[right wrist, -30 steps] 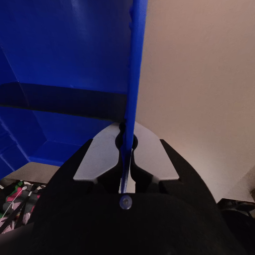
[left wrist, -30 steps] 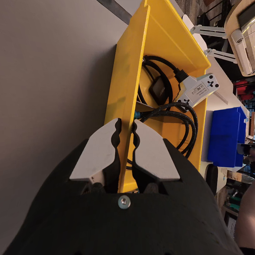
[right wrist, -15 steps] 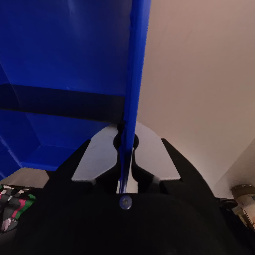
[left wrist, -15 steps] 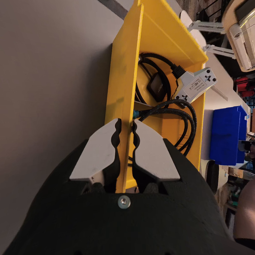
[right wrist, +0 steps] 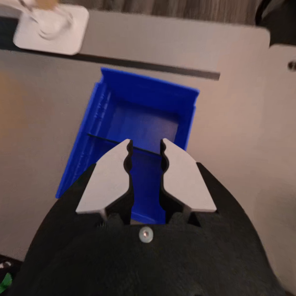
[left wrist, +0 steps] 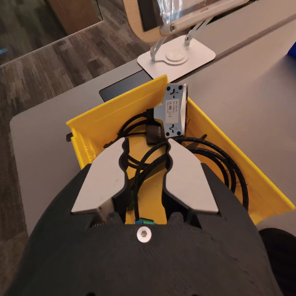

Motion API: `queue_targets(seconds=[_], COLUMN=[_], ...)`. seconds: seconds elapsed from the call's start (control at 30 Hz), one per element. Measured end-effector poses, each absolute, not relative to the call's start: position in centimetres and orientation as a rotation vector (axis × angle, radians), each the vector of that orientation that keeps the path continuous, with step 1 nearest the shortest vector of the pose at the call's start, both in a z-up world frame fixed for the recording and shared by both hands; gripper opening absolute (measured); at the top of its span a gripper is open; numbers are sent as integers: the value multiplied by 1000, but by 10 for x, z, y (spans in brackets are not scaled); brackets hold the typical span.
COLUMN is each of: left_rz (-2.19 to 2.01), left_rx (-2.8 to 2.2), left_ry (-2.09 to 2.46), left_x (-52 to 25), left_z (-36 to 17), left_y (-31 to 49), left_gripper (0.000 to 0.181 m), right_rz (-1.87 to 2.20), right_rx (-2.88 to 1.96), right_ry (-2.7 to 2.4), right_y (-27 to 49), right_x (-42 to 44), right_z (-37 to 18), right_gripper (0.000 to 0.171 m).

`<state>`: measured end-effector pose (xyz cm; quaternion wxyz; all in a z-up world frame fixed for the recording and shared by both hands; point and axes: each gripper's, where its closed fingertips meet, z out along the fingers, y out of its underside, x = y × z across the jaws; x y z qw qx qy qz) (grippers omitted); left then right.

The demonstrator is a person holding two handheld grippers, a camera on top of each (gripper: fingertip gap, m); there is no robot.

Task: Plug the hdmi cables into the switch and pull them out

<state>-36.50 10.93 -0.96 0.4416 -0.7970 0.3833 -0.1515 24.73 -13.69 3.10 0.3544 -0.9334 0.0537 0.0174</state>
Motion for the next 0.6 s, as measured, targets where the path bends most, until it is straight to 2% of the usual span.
queue_targets(seconds=[0.1,0.17,0.3,0.53,0.6], left_rz=[-339,-328,-409,-470,-471], left_rx=[-2051,-2107,-2130,-2097,-2092], left_ry=[998,998,1031,1088,1083], left_x=[-361,-365,-365,-358,-358], left_z=[-31,-42,-52,-57,-59], left_y=[113,115,108,106,110], left_gripper=[41,34,35,31,36], right_rz=[58,99,179,298,268], right_rx=[-2191,-2091,-1970,-1858,-1892], right_ry=[-51,-174,-330,-501,-504], right_y=[-120,-112,-98,-92,-89], right_x=[202,169,119,68,67], right_z=[80,106,138,123,114], right_gripper=[33,33,33,23,23])
